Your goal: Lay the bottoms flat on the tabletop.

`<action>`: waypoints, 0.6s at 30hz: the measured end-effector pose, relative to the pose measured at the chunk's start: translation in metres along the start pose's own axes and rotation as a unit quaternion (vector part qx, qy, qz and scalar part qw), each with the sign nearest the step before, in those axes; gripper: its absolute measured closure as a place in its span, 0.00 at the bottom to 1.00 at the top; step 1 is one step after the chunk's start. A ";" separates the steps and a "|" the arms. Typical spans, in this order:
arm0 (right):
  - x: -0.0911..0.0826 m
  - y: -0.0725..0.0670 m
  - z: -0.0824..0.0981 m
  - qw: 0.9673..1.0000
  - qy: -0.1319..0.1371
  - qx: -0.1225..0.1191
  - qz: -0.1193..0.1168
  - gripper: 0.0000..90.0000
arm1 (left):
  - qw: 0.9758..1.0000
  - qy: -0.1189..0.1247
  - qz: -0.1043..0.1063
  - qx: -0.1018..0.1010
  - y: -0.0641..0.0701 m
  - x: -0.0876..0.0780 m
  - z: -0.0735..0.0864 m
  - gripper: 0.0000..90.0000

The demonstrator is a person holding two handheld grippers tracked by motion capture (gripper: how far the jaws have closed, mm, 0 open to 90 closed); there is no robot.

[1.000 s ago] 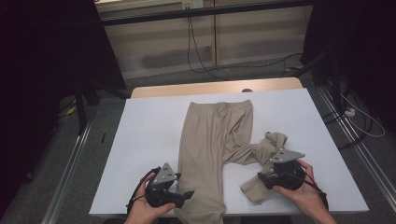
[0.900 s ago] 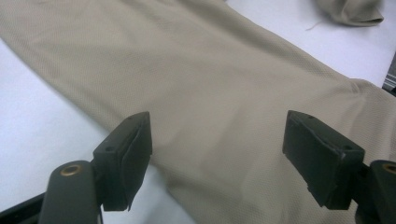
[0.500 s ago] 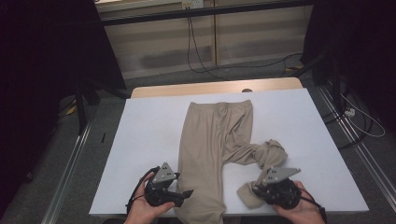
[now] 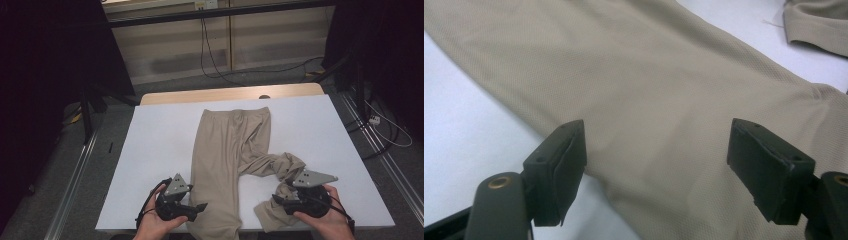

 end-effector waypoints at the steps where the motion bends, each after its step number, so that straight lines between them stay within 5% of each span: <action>1: 0.006 0.005 0.002 1.000 -0.009 -0.004 0.004 0.36 | 1.000 -0.003 0.001 0.003 0.000 0.000 0.000 0.27; 4: 0.022 0.010 0.010 0.999 -0.040 -0.004 0.004 0.35 | 1.000 -0.005 0.003 0.003 0.001 0.000 0.001 0.27; 5: 0.024 0.009 0.012 0.999 -0.046 0.003 -0.004 0.42 | 1.000 -0.005 0.003 0.002 0.001 0.000 0.001 0.27; 7: 0.022 0.002 0.012 0.998 -0.049 0.014 -0.031 0.74 | 1.000 -0.004 0.002 0.002 0.000 0.000 0.001 0.27; 9: 0.020 -0.005 0.013 0.998 -0.051 0.015 -0.041 0.87 | 1.000 -0.001 0.001 -0.001 0.000 0.001 0.001 0.27; 13: 0.011 -0.019 0.015 0.997 -0.052 -0.010 -0.055 0.90 | 1.000 -0.005 0.002 0.000 0.000 -0.001 0.001 0.27; 18: -0.012 -0.052 0.028 0.992 -0.056 -0.038 -0.110 0.91 | 1.000 -0.002 -0.003 -0.002 -0.001 -0.001 0.001 0.27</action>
Point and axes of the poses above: each handheld gripper's, and its own axes: x roughly forward along the jaws, z roughly out of its underside, y roughly to its right, the point moved 8 cm from there along x, roughly forward along the jaws, and after that the axes turned 10 degrees about z, right-handed, at the moved point
